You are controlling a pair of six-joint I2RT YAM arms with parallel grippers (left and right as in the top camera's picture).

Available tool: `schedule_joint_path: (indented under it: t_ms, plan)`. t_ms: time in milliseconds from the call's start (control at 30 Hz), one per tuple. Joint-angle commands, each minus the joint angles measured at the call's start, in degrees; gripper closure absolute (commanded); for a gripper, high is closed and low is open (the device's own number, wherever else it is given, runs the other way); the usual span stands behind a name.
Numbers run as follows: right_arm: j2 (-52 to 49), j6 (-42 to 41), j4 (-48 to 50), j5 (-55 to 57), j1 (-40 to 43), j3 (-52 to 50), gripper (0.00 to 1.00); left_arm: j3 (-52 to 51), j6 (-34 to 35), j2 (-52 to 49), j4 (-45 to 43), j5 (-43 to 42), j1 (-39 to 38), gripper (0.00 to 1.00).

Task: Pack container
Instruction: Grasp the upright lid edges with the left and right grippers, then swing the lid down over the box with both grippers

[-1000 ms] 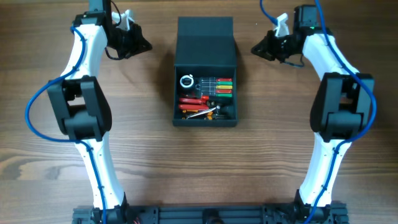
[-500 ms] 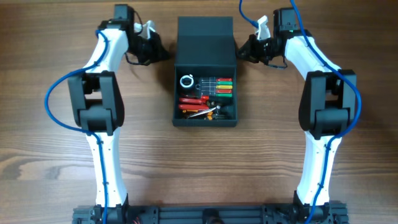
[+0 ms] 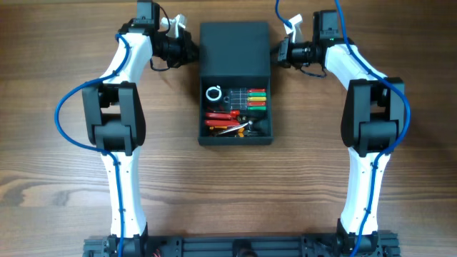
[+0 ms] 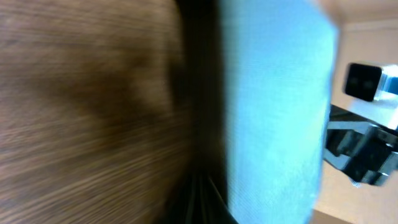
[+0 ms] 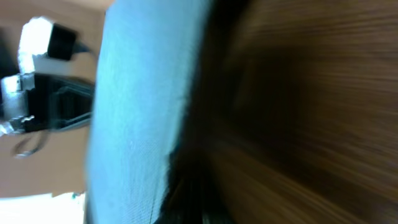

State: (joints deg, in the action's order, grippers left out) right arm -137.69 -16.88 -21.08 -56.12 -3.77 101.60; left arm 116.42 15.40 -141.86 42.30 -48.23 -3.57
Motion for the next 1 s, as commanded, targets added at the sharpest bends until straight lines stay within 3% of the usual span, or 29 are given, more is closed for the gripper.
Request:
schedule_joint_path:
  t_ms: [0, 167, 433, 600, 733, 967]
  plan:
    - [-0.39, -3.23, 2.1, -11.76, -0.48, -0.02, 0.96, 0.11, 0.55, -1.01, -0.96, -10.56, 0.79, 0.96]
    - [2.27, -3.3, 1.22, -11.41, -0.44, -0.02, 0.96, 0.11, 1.81, 0.11, -0.42, -13.46, 1.51, 0.96]
    - [16.61, -2.54, -4.76, 2.12, -0.46, -0.02, 0.96, 0.11, 1.57, 12.41, 4.52, -6.21, 1.44, 0.96]
    - [25.44, 1.33, -13.88, 11.32, -1.03, -0.02, 0.96, 0.11, 1.36, 20.96, 12.85, -2.49, 1.33, 0.96]
    - [30.29, 6.56, -25.18, 18.88, -3.04, -0.04, 0.95, 0.11, 0.98, 29.68, 25.44, 8.09, 0.68, 0.96]
    - [40.33, 8.13, -30.64, 34.29, -8.5, -0.04, 0.96, 0.11, -2.12, 40.85, 38.25, 18.29, -1.11, 0.96]
